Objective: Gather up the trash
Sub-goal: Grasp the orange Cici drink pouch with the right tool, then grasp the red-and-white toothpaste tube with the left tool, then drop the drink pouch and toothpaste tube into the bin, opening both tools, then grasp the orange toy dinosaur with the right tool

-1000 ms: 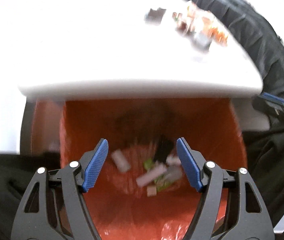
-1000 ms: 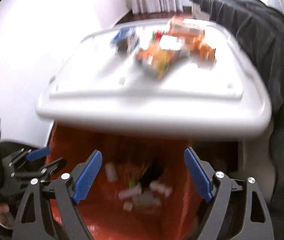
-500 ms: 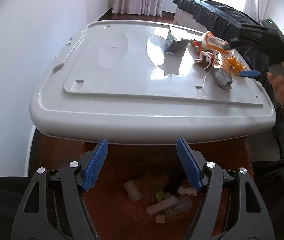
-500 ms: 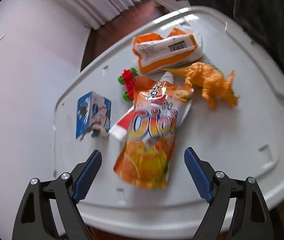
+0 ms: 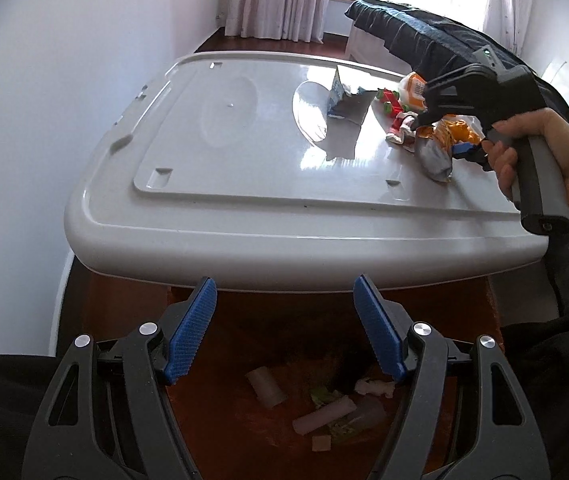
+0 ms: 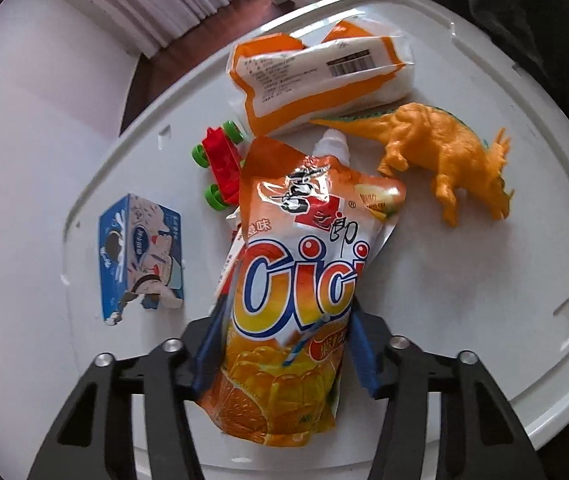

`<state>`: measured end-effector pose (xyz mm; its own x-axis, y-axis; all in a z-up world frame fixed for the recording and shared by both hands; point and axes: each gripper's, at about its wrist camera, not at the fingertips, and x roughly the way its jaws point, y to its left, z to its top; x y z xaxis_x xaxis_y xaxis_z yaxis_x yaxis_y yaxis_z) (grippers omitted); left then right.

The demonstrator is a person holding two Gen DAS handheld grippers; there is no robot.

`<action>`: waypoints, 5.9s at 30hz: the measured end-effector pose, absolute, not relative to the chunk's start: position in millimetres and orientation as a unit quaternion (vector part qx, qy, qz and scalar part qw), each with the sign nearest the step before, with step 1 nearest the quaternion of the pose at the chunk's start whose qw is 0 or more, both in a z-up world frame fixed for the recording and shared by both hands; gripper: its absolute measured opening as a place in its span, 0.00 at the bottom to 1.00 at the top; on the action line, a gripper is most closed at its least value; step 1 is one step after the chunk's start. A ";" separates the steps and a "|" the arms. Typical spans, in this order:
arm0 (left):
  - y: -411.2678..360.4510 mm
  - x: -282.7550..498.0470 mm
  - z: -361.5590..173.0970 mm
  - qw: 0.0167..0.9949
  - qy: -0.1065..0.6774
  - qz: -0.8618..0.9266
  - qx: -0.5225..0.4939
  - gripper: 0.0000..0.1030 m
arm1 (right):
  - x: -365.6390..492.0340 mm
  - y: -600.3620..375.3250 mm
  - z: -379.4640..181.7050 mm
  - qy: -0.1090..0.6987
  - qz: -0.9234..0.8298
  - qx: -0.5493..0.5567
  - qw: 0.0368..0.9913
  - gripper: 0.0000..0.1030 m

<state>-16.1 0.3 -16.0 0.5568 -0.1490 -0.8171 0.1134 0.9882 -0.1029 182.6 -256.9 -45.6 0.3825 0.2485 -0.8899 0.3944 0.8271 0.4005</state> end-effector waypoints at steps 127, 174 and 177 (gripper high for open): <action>-0.6 -60.2 -101.7 0.802 0.589 -0.073 0.062 0.72 | -83.8 -201.5 -78.8 0.539 0.057 0.082 0.836 0.73; -29.7 -57.7 -97.6 0.838 0.521 -0.143 0.074 0.72 | 197.0 -309.1 -53.0 0.468 -0.001 -0.027 0.883 0.60; -28.2 -56.4 -100.4 0.836 0.526 -0.137 0.072 0.72 | 193.6 -304.2 -52.2 0.470 -0.003 -0.035 0.882 0.53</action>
<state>-56.4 -28.2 -100.4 0.4085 -0.1544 -0.8996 0.3054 0.9519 -0.0247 193.6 -304.2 -52.2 0.5587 -0.0377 -0.8285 -0.0285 0.9975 -0.0646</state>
